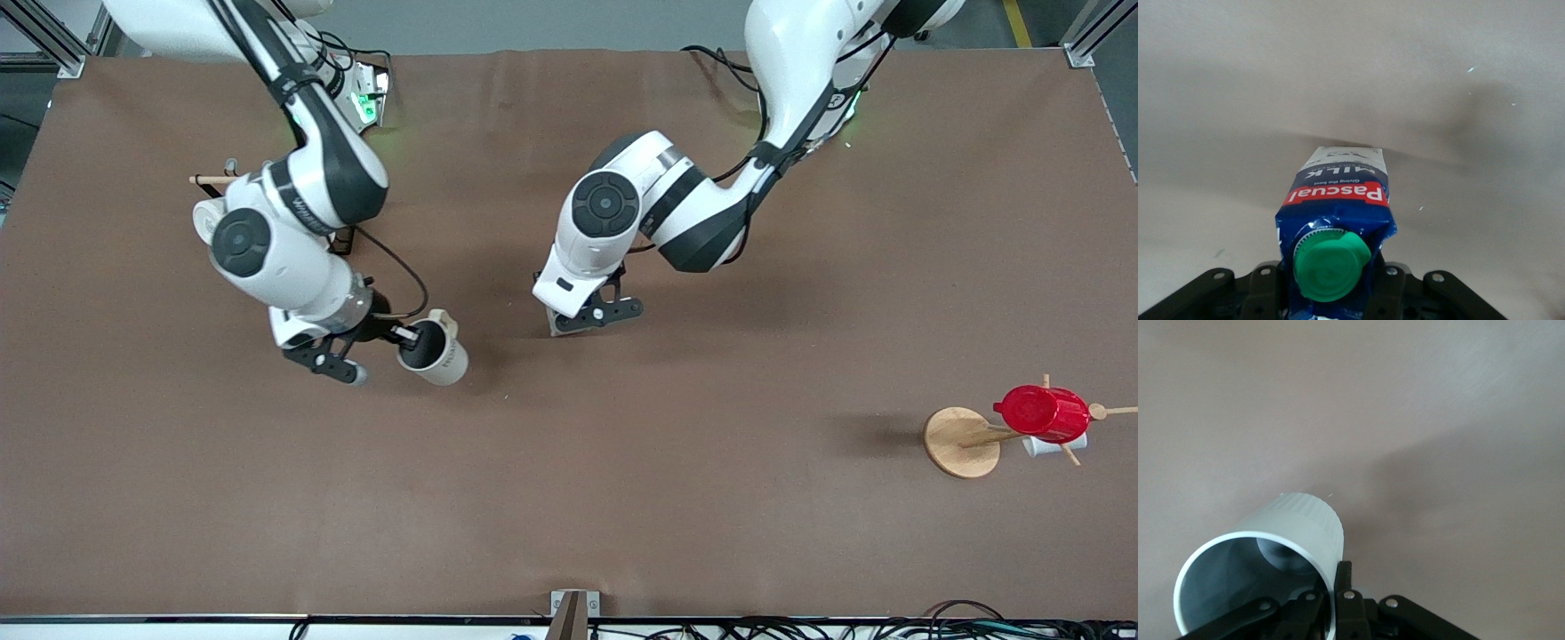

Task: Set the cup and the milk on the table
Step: 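Carry the mug and the milk carton toward the table center together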

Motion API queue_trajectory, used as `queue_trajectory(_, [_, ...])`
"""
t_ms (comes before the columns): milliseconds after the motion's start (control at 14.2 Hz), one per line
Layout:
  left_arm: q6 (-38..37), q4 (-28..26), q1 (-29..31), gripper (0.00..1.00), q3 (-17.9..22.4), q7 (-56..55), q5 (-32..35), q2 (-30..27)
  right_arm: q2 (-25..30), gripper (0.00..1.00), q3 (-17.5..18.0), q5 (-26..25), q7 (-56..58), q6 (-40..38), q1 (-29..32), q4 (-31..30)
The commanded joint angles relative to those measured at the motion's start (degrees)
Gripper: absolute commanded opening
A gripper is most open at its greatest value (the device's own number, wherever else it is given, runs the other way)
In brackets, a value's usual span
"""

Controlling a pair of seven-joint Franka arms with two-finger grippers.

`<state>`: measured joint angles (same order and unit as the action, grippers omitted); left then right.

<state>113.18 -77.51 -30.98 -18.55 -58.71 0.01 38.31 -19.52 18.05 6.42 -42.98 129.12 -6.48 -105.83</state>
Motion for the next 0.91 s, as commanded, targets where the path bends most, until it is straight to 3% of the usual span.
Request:
queue_trajectory(0, [1.7, 2.2, -0.7, 0.35, 0.6, -0.5, -0.4, 1.9, -1.7, 0.0, 1.0, -0.3, -3.8, 3.6, -0.6, -1.5])
queue_trajectory(140, [2.5, 2.1, -0.6, 0.41, 0.6, -0.6, -0.4, 2.6, -1.7, 0.0, 1.0, -0.5, -3.8, 5.2, -0.7, -3.8])
queue_trajectory(211, [2.5, 2.0, -0.7, 0.51, 0.6, -0.6, -0.3, 2.6, -1.7, 0.0, 1.0, -1.0, -3.8, 6.1, -1.0, -5.5])
queue_trajectory(281, [2.5, 1.9, -0.6, 0.63, 0.6, -0.9, -0.2, 2.6, -1.7, 0.0, 1.2, -1.0, -3.9, 6.8, -1.6, -6.5])
queue_trajectory(421, [2.4, 1.9, -0.5, 1.0, 0.6, -1.3, -0.2, 2.3, -1.8, 0.0, 1.9, -1.1, -4.0, 6.9, -2.0, -7.2])
queue_trajectory(842, [-1.9, 2.0, 5.0, 1.0, 0.5, -0.7, -0.3, -4.4, -4.2, 0.01, 3.1, -2.0, -3.8, 7.3, -3.5, -7.4])
